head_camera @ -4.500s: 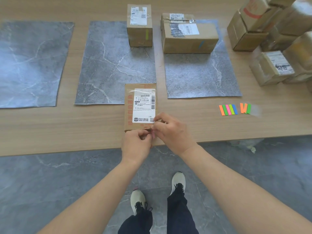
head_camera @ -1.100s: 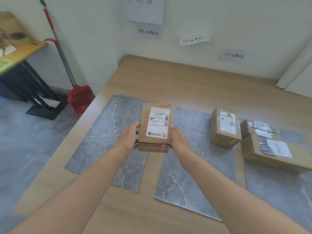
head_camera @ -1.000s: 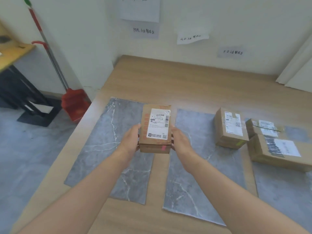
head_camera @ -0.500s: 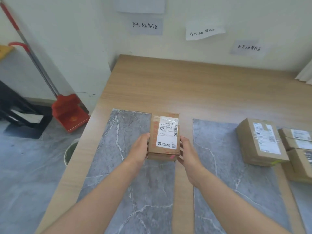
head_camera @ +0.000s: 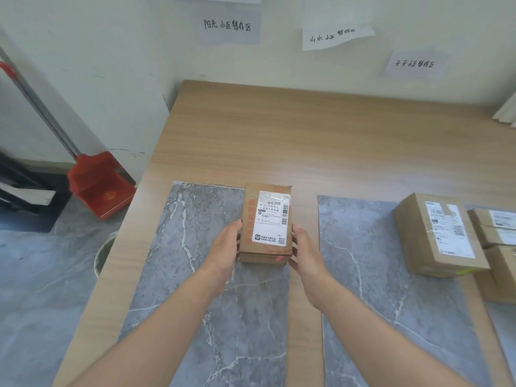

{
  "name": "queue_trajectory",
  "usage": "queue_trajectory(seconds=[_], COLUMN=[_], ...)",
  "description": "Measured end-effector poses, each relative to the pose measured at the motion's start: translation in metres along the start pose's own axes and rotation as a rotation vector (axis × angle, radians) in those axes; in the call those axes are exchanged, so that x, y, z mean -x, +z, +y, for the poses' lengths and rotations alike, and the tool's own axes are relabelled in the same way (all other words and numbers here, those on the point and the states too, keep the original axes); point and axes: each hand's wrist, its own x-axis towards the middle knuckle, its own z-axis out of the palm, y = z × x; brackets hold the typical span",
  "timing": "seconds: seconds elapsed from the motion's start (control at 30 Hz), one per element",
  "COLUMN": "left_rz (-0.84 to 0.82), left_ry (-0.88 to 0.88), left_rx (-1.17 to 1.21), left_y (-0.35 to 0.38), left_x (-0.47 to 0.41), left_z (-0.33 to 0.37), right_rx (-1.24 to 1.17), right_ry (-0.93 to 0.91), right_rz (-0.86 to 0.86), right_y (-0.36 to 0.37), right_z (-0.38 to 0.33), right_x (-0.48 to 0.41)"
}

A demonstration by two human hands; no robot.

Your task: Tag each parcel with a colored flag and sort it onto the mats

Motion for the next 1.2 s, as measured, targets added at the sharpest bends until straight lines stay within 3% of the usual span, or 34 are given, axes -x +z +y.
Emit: queue_trajectory(seconds=[0.33, 0.57, 0.83, 1.2], left_rz=[-0.065, -0.003, -0.046, -0.03], left_ry=[0.013, 0.11, 0.269, 0.438], left_rx=[-0.084, -0.171, -0.119, -0.056], left_y=[-0.001, -0.004, 0.026, 0.093], left_x=[0.005, 0.033, 0.117, 0.276], left_z=[0.005, 0.017, 0.059, 0.063], right_rx=[0.029, -0.022, -0.06, -0.058], right_ry=[0.015, -0.036, -0.205, -0.435], right_rz=[0.035, 0.105, 0.121, -0.004], right_y=[-0.005, -0.015, -0.057, -0.148], right_z=[-0.007, -0.024, -0.062, -0.08], right_x=[0.01, 0.049, 0.129, 0.247])
